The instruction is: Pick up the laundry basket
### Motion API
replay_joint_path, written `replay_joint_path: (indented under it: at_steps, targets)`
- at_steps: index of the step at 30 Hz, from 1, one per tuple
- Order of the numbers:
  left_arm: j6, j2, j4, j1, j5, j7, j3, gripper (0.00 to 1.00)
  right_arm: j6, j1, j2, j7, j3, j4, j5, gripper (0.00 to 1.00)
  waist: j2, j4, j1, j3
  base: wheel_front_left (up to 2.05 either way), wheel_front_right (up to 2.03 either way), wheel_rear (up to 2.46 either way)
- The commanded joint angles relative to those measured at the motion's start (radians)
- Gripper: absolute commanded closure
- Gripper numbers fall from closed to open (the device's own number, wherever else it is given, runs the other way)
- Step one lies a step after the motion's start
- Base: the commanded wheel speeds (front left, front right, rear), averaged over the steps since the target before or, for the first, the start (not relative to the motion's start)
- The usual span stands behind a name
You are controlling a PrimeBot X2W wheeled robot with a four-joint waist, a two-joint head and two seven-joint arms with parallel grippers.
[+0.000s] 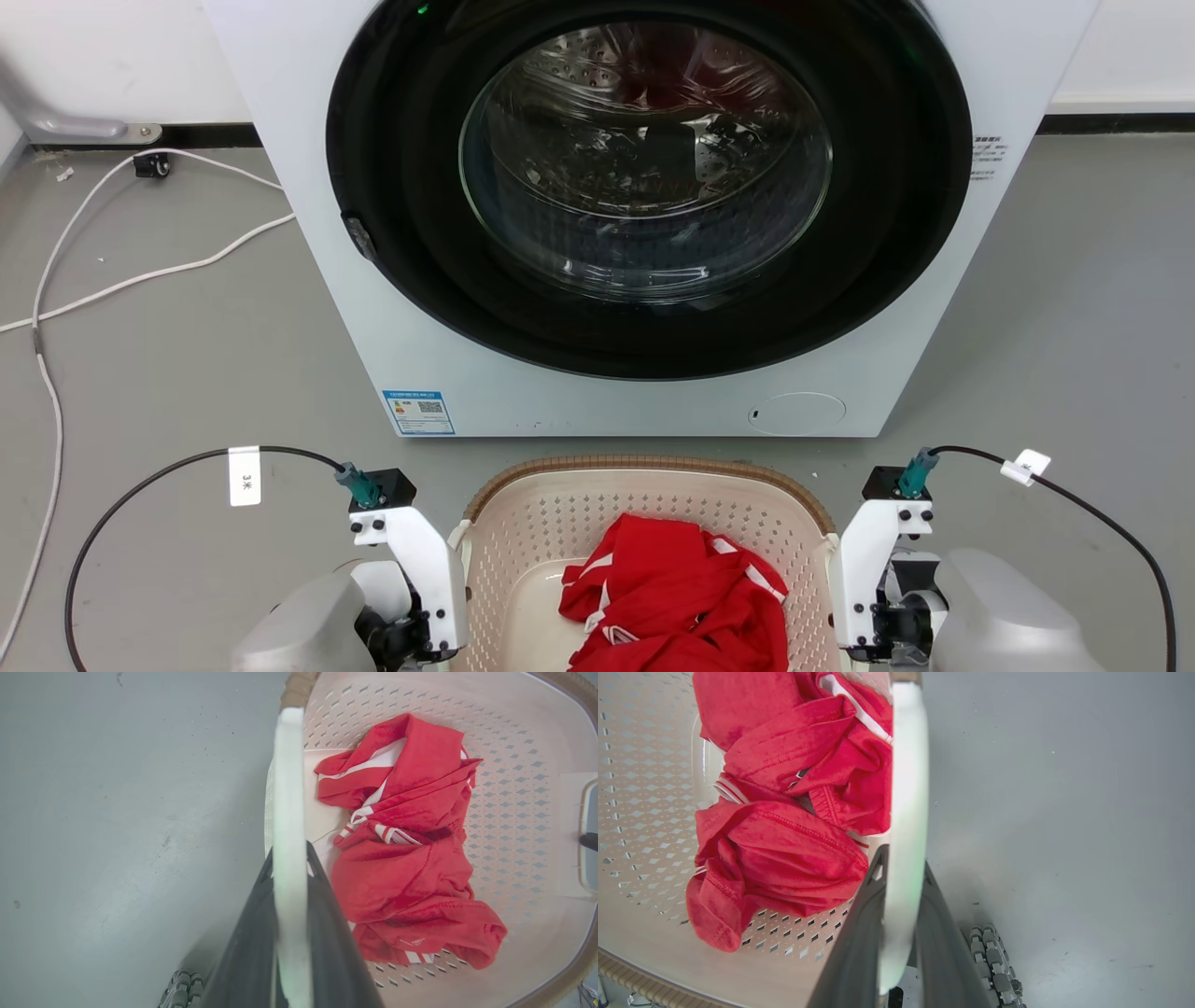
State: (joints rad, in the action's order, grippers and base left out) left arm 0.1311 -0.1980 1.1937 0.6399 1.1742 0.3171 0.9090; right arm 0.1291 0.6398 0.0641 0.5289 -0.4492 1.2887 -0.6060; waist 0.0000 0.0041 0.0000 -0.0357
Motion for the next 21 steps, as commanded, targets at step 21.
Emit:
replay_joint_path:
  at_steps: [21]
  targets:
    - [-0.001, -0.010, 0.008, 0.018, 0.028, -0.021, 0.023, 1.00, 0.003, -0.004, -0.001, 0.008, 0.022, 0.000, 0.020, 1.00, 0.0000, -0.004, 0.0000, -0.001, 0.00, 0.00, 0.00]
